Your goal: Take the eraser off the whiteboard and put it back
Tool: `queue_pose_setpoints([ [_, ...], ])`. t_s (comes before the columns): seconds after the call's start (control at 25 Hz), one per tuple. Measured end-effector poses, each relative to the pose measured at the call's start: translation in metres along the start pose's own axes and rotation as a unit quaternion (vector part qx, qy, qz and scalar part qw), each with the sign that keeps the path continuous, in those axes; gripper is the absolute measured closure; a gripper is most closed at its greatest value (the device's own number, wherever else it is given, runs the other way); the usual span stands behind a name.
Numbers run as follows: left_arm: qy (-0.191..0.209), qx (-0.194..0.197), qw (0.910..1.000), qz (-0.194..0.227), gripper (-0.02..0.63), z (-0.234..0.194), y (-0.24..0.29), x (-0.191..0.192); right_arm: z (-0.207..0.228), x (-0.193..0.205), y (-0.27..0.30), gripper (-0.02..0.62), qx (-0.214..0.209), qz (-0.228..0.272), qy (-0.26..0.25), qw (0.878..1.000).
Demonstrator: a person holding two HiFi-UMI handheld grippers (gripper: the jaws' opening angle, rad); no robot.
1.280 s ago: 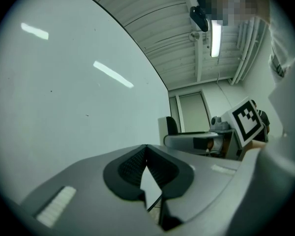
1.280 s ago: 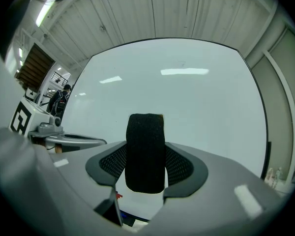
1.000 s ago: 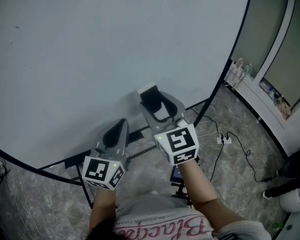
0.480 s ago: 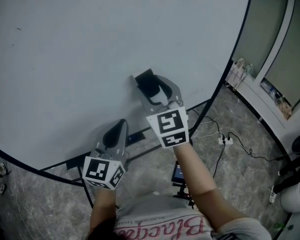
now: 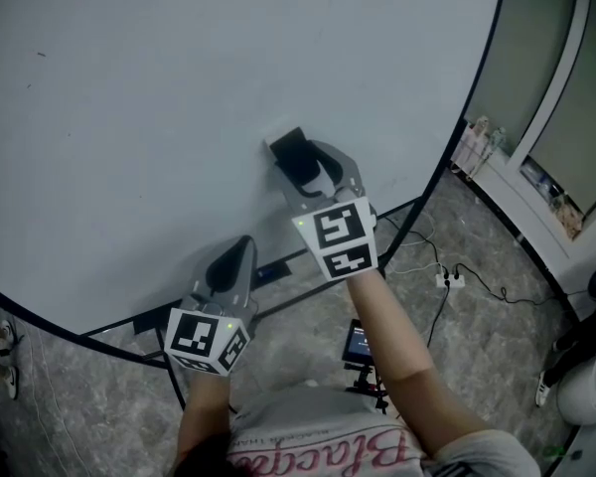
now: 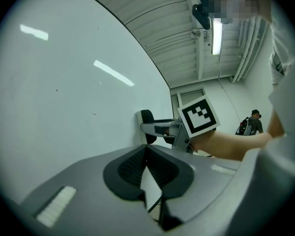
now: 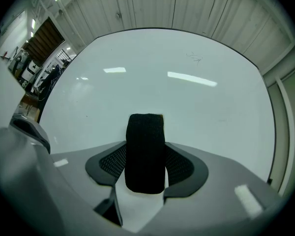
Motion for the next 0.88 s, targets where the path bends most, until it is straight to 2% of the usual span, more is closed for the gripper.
queue_pose_setpoints([
  [0.56, 0.003, 0.0, 1.0, -0.002, 0.606, 0.003, -0.003, -0.001, -0.003, 0.0, -0.006, 0.356, -0.012, 0.008, -0.011, 1.0],
  [0.8, 0.0, 0.006, 1.0, 0.001, 0.607, 0.005, -0.003, 0.0, -0.007, 0.007, -0.026, 0.359, -0.016, 0.003, 0.013, 1.0],
  [0.88, -0.002, 0.007, 1.0, 0.0, 0.606, 0.005, -0.002, 0.001, -0.008, 0.01, -0.036, 0.398, -0.016, 0.003, 0.023, 1.0],
])
Point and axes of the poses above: the fingertips, and each gripper's own axes: y forward along the fingers, z to its right, x out of its underside, the point moved 4 cm from there along -y, backward along the fingers, and after that the axes turned 12 degrees about -y, right-handed, at the moved point
